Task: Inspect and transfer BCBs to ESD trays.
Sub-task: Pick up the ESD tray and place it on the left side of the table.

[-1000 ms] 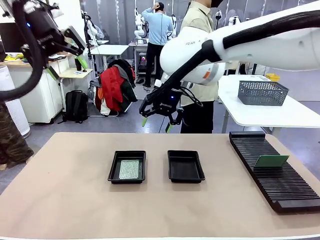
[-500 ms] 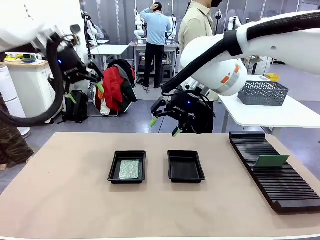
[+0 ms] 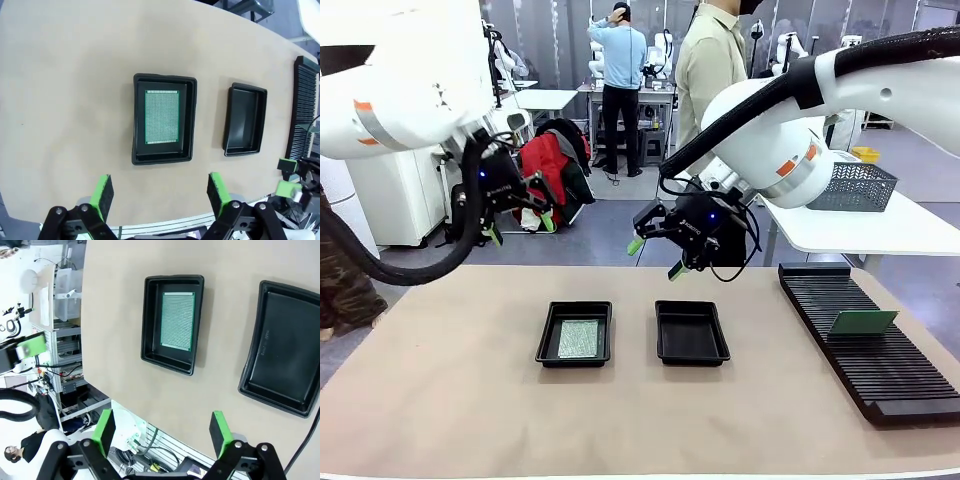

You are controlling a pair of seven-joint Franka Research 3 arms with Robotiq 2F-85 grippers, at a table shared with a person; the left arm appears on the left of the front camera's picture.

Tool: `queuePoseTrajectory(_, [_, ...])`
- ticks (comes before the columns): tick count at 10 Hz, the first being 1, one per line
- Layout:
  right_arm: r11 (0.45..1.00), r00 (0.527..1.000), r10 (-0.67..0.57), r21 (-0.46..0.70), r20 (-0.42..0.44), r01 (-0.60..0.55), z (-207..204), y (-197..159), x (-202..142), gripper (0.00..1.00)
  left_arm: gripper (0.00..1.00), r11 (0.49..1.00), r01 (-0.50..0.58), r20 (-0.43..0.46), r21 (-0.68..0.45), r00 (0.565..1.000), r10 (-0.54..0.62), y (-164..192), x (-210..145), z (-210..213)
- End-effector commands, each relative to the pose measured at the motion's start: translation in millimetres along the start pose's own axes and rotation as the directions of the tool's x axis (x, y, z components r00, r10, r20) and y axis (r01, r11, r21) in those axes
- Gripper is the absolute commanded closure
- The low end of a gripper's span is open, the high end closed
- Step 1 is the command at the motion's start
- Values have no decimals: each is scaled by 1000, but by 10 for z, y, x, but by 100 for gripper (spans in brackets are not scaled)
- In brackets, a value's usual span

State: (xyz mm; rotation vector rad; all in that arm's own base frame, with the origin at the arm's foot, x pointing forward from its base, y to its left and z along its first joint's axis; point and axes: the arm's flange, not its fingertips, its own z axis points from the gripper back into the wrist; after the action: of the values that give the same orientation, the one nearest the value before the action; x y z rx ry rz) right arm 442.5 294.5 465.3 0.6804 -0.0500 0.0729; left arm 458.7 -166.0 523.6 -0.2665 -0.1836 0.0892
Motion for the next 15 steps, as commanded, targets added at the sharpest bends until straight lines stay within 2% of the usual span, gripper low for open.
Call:
queuePoseTrajectory(1, [998,999,7,59,45,-9,-38,-158,-66,0,0,999,-24,-6,38,1000,25,-70,29,-213])
queuePoseTrajectory(3, [995,999,7,103,47,-11,-115,-289,-64,0,0,998,-18,-20,62,1000,20,-54,59,-413])
queuePoseTrajectory(4, [999,1000,-11,38,19,10,-31,-86,-8,0,0,997,-8,-37,80,999,11,-40,61,-529])
queuePoseTrajectory(7, [999,1000,-11,38,19,10,-31,-86,-8,0,0,991,13,-83,132,997,-2,5,85,-921])
queuePoseTrajectory(11, [999,1000,-11,38,19,10,-31,-86,-8,0,0,985,86,-58,148,995,-79,72,64,-1255])
queuePoseTrajectory(14, [999,1000,-11,38,19,10,-31,-86,-8,0,0,978,111,-140,177,986,-87,116,27,-1691])
queuePoseTrajectory(15, [999,1000,-11,38,19,10,-31,-86,-8,0,0,979,111,-137,173,987,-88,129,30,-1769])
